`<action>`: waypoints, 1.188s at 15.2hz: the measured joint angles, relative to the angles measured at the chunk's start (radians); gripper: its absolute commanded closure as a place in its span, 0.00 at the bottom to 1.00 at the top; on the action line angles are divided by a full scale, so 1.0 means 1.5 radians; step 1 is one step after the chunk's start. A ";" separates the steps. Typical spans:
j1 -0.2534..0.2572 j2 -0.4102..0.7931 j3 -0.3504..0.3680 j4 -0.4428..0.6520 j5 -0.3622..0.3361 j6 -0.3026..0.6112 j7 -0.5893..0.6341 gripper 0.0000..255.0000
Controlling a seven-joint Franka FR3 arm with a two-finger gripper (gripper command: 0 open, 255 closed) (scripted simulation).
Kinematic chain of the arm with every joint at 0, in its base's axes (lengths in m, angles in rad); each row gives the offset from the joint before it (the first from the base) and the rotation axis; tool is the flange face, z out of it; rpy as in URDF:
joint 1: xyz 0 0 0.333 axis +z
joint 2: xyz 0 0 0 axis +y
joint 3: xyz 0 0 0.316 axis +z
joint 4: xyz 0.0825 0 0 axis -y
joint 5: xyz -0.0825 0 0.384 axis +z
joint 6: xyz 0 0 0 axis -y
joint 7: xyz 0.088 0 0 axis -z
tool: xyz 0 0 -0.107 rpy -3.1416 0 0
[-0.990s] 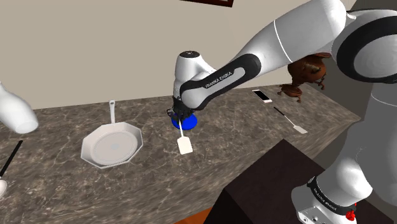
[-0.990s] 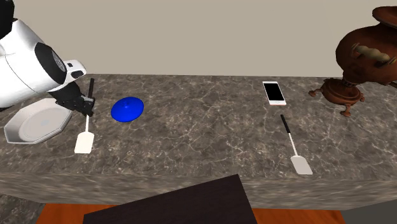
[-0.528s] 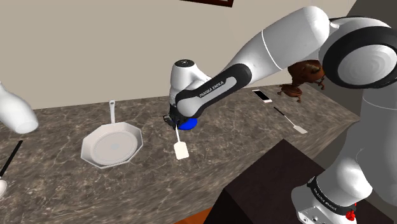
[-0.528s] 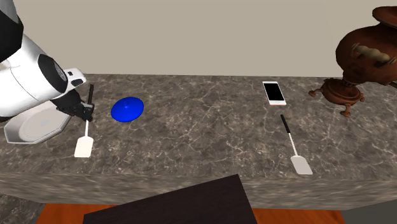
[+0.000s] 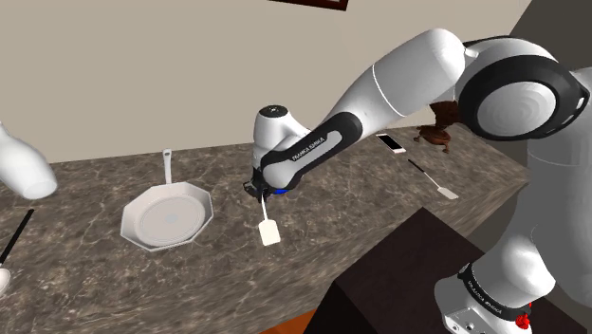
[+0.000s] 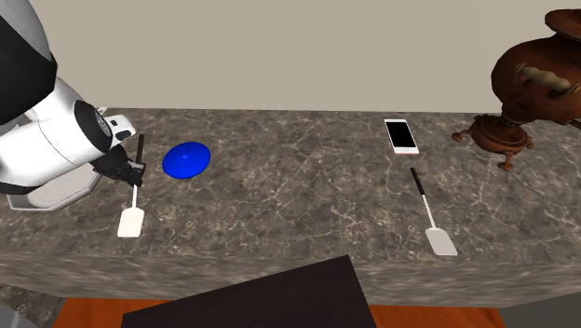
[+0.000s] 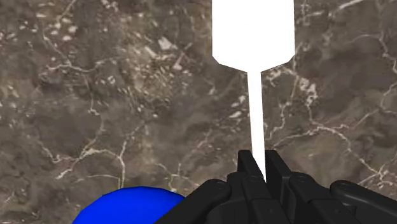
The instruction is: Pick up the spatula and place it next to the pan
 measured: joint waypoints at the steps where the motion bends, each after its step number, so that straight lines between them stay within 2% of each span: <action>1: -0.002 0.009 0.001 0.004 0.001 0.005 -0.002 1.00; 9: -0.006 0.069 0.006 0.024 0.005 0.045 -0.002 1.00; 15: -0.006 0.074 0.006 0.026 0.006 0.049 -0.002 1.00; 16: -0.006 0.074 0.006 0.026 0.006 0.049 -0.002 0.00; 18: -0.006 0.074 0.006 0.026 0.006 0.049 -0.002 0.00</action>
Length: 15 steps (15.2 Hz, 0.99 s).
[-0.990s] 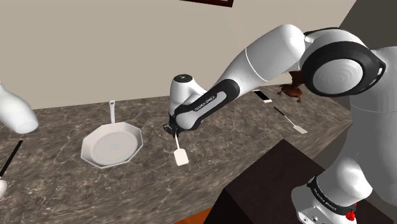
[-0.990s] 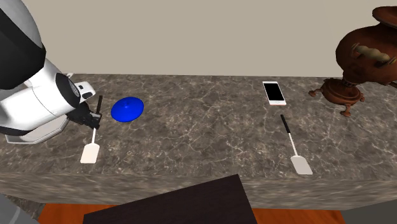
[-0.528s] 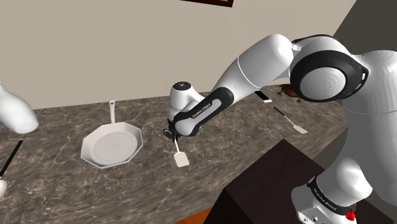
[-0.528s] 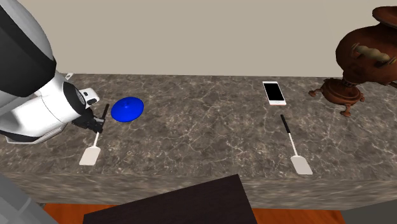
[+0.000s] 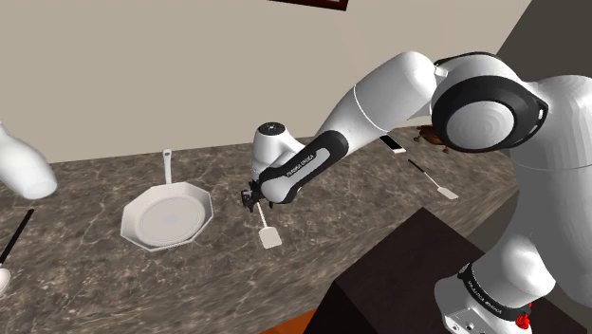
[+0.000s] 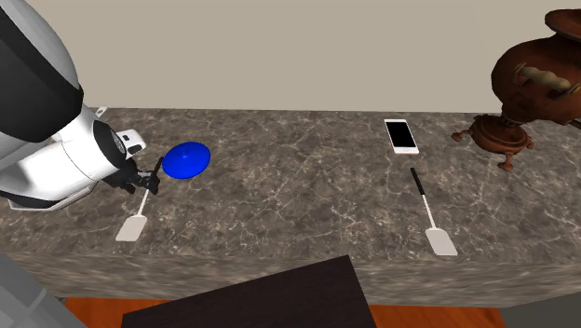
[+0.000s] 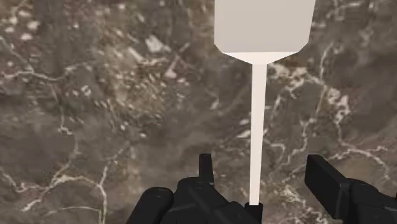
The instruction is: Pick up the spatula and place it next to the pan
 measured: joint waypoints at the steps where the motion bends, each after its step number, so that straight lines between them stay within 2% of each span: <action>1: 0.000 0.000 0.000 0.000 0.000 0.000 0.000 0.00; 4: 0.000 0.000 0.000 0.000 0.000 0.000 0.000 0.00; 9: 0.007 -0.072 -0.006 -0.030 -0.005 -0.041 0.003 0.00; 15: 0.008 -0.076 -0.006 -0.029 -0.006 -0.047 0.004 0.00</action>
